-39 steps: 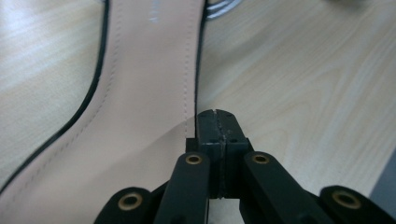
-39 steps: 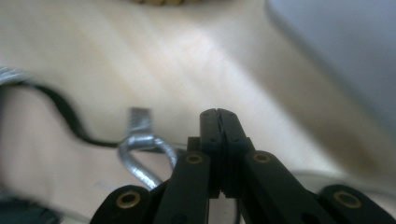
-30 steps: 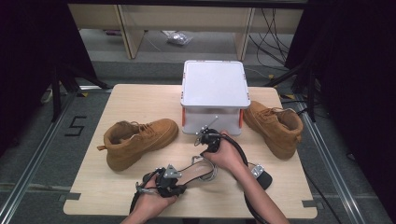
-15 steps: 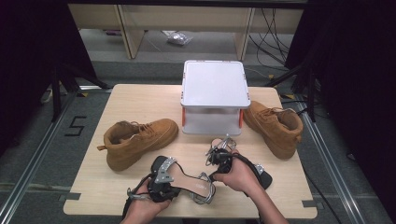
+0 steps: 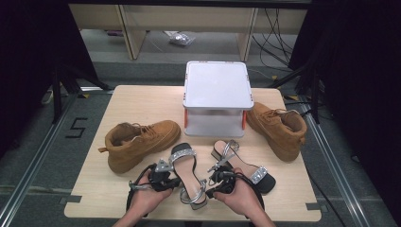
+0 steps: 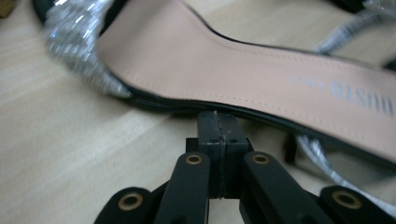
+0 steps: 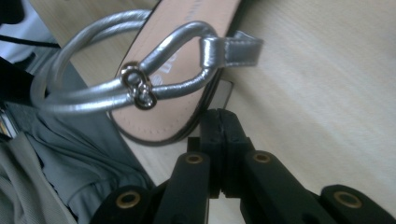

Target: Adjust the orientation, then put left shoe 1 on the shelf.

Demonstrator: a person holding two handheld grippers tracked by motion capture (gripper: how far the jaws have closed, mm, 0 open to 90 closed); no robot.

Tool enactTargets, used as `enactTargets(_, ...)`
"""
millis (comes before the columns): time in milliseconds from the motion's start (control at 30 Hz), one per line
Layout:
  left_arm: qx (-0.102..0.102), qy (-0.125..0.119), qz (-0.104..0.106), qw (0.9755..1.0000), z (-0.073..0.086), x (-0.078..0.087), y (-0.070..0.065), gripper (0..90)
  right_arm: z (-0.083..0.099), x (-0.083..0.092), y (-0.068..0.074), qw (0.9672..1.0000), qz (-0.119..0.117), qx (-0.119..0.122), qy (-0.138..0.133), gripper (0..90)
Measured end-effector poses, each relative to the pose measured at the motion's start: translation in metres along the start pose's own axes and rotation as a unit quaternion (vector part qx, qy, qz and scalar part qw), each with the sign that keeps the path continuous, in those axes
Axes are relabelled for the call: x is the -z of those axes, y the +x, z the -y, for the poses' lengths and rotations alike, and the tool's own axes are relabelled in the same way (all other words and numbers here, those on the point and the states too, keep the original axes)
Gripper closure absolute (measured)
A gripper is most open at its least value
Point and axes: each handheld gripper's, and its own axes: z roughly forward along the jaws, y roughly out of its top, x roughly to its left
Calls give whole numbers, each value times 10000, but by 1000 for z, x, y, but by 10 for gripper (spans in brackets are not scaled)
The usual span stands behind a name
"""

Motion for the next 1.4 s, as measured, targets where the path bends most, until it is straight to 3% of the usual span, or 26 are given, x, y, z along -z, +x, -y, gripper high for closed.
enactTargets(67, 23, 28, 33, 10000, -8, -5, 2, 900, 2, -2, 3, 10000, -5, -13, -85, 900)
enactTargets(100, 24, 2, 66, 10000, -11, -7, 3, 900, 3, -2, 7, 9998, -44, -210, -26, 900)
enactTargets(167, 45, -4, 76, 10000, -19, -11, 4, 900, 2, -4, 8, 9997, -73, -220, -92, 900)
enactTargets(233, 77, -180, 71, 9998, -25, -12, 4, 900, 1, -6, 6, 9996, -100, -223, -153, 900)
enactTargets(300, 59, -204, 134, 9997, -29, -10, 5, 899, 0, -7, 5, 9994, -143, -289, -127, 886)
enactTargets(500, 19, -355, -11, 9994, -27, -2, 8, 899, 2, -1, -1, 9987, 15, -424, -289, 821)
enactTargets(533, 20, -498, 11, 9988, -25, 4, 9, 897, 5, 5, -5, 9972, 179, -548, -480, 730)
enactTargets(633, -142, -872, 102, 9960, -24, 14, 11, 870, 8, 15, -13, 9945, 240, -782, -656, 693)
enactTargets(667, -137, -1076, 174, 9939, -24, 17, 11, 845, 9, 18, -14, 9940, 196, -812, -709, 676)
enactTargets(700, -219, -1173, 86, 9928, -24, 21, 12, 815, 10, 22, -16, 9929, 323, -852, -764, 650)
enactTargets(733, -189, -1255, 121, 9918, -25, 24, 13, 810, 10, 25, -17, 9918, 318, -833, -918, 632)
enactTargets(800, -177, -1338, 124, 9908, -26, 27, 14, 805, 10, 28, -18, 9905, 310, -939, -953, 612)
enactTargets(833, -212, -1471, 51, 9889, -28, 34, 15, 800, 10, 32, -21, 9878, 266, -1030, -1134, 586)
enactTargets(867, -217, -1575, 96, 9872, -30, 35, 16, 796, 10, 33, -26, 9881, 358, -900, -1197, 574)
enactTargets(900, -227, -1589, 26, 9870, -32, 38, 16, 788, 10, 34, -27, 9871, 379, -1031, -1161, 555)
enactTargets(967, -258, -1692, -2, 9852, -37, 41, 17, 779, 11, 34, -29, 9853, 314, -1047, -1310, 548)
enactTargets(1067, -271, -1785, -26, 9836, -42, 43, 17, 775, 11, 35, -28, 9839, 355, -1167, -1306, 524)
enactTargets(1100, -346, -1834, -51, 9824, -47, 45, 18, 773, 12, 33, -26, 9804, 357, -1211, -1510, 524)
enactTargets(1200, -346, -1958, -34, 9800, -54, 48, 19, 771, 12, 35, -23, 9789, 317, -1360, -1489, 526)
enactTargets(1233, -338, -2002, -23, 9792, -56, 48, 19, 767, 12, 35, -25, 9782, 418, -1170, -1665, 526)
enactTargets(1300, -330, -2064, -5, 9779, -60, 48, 21, 758, 9, 38, -24, 9781, 355, -1240, -1636, 524)
enactTargets(1367, -387, -2109, -56, 9767, -65, 49, 22, 749, 4, 40, -21, 9753, 356, -1390, -1681, 511)
enactTargets(1400, -377, -2154, -21, 9758, -67, 48, 22, 744, 2, 40, -22, 9763, 379, -1364, -1636, 505)
